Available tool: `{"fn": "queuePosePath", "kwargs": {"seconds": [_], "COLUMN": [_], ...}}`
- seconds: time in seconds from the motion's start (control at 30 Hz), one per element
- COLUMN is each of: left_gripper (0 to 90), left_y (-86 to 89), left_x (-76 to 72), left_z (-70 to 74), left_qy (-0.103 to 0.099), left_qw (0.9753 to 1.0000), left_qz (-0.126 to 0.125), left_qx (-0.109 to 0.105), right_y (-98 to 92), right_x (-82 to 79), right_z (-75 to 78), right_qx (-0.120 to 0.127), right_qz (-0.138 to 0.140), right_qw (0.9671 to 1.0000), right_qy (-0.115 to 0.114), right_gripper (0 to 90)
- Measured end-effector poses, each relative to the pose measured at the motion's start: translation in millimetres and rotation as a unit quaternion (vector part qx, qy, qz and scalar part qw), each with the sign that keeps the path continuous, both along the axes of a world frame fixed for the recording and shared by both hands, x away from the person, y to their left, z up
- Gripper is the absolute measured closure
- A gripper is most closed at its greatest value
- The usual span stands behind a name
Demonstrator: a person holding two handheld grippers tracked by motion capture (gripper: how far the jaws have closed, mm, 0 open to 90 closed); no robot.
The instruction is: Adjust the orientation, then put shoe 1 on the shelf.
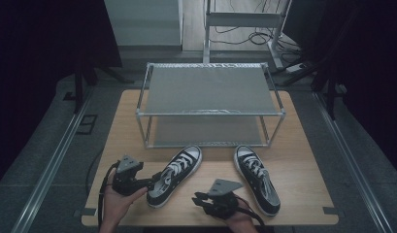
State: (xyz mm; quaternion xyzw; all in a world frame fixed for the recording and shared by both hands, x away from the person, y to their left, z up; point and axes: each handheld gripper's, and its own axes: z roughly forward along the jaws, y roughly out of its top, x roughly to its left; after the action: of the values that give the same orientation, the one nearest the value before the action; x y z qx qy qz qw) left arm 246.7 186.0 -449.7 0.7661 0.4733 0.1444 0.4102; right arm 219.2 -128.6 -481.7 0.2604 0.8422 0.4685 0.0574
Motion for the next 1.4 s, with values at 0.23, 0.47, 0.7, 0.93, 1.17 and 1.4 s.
{"fn": "queuePosePath", "kwargs": {"seconds": [0.23,0.47,0.7,0.93,1.17,1.4], "left_gripper": [18.0,15.4,14.9,14.1,12.2,10.3], "left_y": [-19.2,-38.5,-56.1,-67.1,-75.0,-81.8], "left_x": [10.5,23.7,39.2,47.1,54.6,62.3], "left_z": [6.4,5.7,-5.4,-13.5,-18.0,-20.4], "left_qy": [0.018,0.042,0.074,0.105,0.143,0.176], "left_qw": [0.9992,0.9966,0.9917,0.9860,0.9770,0.9660], "left_qz": [-0.036,-0.056,-0.063,-0.049,-0.054,-0.062], "left_qx": [0.009,0.044,0.084,0.120,0.149,0.179], "right_y": [-52.3,-64.5,-66.7,-67.6,-64.2,-62.1], "right_x": [-17.4,-14.0,-13.7,-13.5,-14.6,-14.4], "right_z": [8.0,2.5,-0.2,-4.0,-7.4,-9.7], "right_qx": [0.013,0.018,0.014,0.011,0.006,0.004], "right_qz": [-0.039,-0.061,-0.069,-0.075,-0.069,-0.068], "right_qw": [0.9990,0.9979,0.9975,0.9972,0.9976,0.9976], "right_qy": [-0.015,-0.002,0.000,0.002,0.006,0.007], "right_gripper": [55.3,53.1,52.4,51.9,51.7,51.6]}}
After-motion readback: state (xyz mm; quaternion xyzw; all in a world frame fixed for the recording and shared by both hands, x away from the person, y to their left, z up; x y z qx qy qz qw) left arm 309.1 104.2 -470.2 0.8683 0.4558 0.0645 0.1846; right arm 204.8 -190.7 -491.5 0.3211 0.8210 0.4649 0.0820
